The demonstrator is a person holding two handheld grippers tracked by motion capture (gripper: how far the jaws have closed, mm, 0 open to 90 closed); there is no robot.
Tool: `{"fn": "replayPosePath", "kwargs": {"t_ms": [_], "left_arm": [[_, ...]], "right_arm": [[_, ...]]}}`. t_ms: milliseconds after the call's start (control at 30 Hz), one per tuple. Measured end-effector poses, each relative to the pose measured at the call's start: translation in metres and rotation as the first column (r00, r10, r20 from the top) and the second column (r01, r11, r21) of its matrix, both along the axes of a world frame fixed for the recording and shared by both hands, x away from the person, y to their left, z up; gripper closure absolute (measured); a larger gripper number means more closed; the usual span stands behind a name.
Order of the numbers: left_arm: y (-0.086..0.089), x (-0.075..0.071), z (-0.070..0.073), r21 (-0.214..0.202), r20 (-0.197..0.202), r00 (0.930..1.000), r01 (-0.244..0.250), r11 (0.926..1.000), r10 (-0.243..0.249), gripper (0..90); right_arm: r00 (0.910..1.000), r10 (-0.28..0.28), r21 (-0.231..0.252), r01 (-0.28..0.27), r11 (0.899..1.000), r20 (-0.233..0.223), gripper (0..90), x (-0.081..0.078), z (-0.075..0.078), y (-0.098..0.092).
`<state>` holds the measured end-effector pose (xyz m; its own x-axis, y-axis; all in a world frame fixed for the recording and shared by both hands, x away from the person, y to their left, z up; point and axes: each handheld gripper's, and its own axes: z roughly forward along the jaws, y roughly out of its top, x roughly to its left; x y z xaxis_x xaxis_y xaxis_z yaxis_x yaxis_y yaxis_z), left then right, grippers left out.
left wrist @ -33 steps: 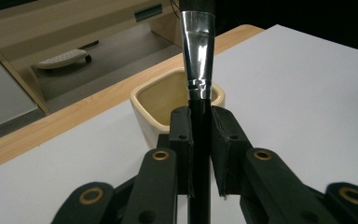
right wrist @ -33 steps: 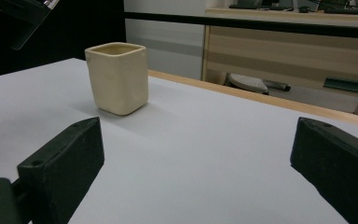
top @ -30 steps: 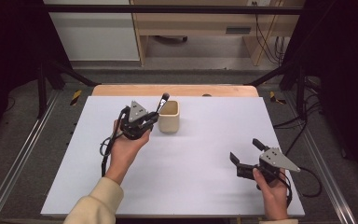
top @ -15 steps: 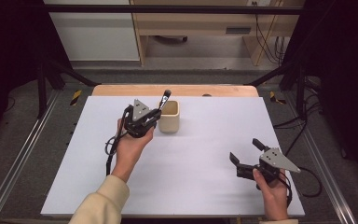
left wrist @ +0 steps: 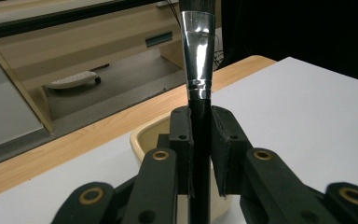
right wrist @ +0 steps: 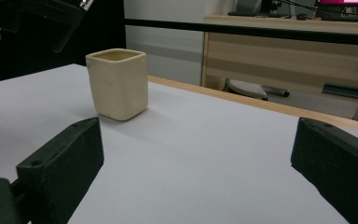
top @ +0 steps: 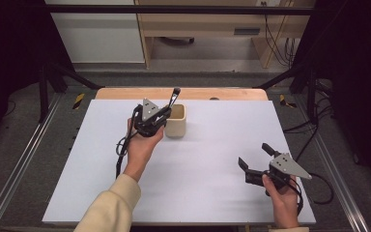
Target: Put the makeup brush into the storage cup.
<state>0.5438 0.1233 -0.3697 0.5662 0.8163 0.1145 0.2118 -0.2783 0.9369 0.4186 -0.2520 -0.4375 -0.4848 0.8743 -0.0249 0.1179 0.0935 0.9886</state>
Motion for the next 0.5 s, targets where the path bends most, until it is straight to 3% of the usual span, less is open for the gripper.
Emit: {"fn": "replayPosePath", "kwargs": {"t_ms": [400,500], "left_arm": [[-0.007,0.012,0.003,-0.058,0.029,0.9996,0.003,0.9983,-0.001,79.0],[-0.009,0.013,0.003,-0.054,0.034,0.9994,0.006,0.9985,-0.005,79.0]], "right_arm": [[1.0,0.002,0.022,-0.002,1.0,-0.001,2.7,0.001,-0.001,0.0],[1.0,0.004,0.024,-0.004,1.0,0.0,2.7,0.0,-0.001,0.0]]}}
